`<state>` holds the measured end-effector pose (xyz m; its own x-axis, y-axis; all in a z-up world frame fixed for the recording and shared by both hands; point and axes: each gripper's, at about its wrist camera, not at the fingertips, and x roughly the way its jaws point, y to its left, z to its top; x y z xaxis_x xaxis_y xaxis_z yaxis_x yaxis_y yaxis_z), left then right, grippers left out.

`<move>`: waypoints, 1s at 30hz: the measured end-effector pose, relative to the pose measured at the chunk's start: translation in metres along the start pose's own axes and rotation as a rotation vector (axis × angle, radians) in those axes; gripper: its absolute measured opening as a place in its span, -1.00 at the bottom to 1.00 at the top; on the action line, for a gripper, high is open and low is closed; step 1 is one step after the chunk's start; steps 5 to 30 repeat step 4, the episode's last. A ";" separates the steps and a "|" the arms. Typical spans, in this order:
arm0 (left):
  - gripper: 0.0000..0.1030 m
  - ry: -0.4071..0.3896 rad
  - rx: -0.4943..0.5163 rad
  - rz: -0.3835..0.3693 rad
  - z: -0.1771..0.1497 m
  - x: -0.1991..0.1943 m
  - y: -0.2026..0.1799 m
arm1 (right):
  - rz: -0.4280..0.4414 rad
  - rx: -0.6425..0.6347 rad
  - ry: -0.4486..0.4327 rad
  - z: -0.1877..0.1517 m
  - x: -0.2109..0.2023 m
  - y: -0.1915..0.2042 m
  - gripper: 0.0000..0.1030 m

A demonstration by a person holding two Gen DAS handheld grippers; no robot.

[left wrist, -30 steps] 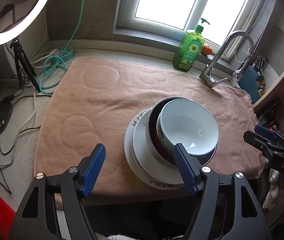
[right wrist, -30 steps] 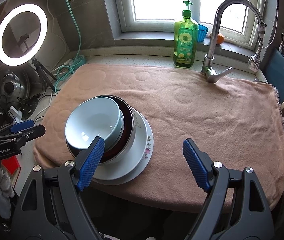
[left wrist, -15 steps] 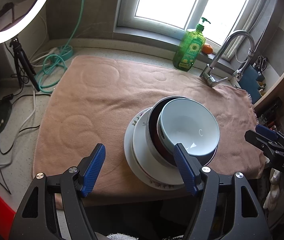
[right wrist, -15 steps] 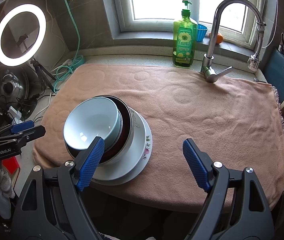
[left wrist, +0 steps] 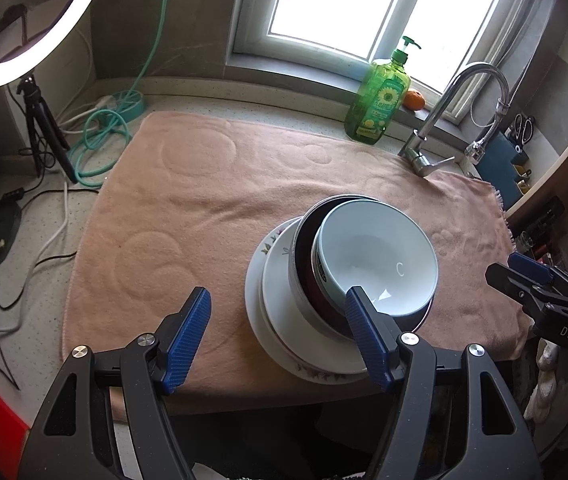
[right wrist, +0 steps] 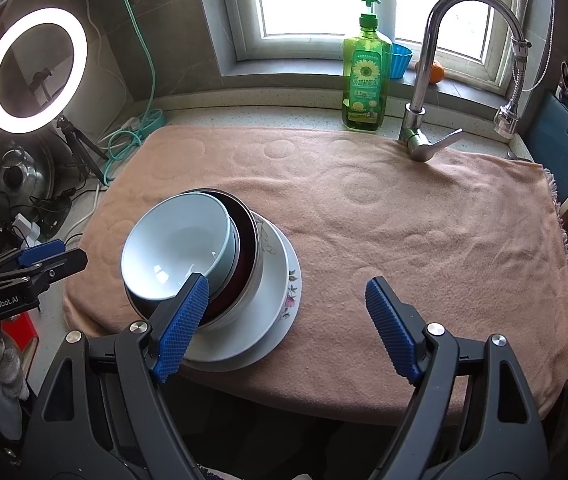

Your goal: Organize plates and bowls

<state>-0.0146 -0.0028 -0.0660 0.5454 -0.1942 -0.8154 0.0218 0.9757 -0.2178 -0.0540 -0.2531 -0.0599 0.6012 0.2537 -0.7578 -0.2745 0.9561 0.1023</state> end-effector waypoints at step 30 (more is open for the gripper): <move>0.32 -0.014 0.009 0.023 0.001 -0.002 -0.002 | -0.002 0.008 0.000 0.000 0.001 -0.002 0.62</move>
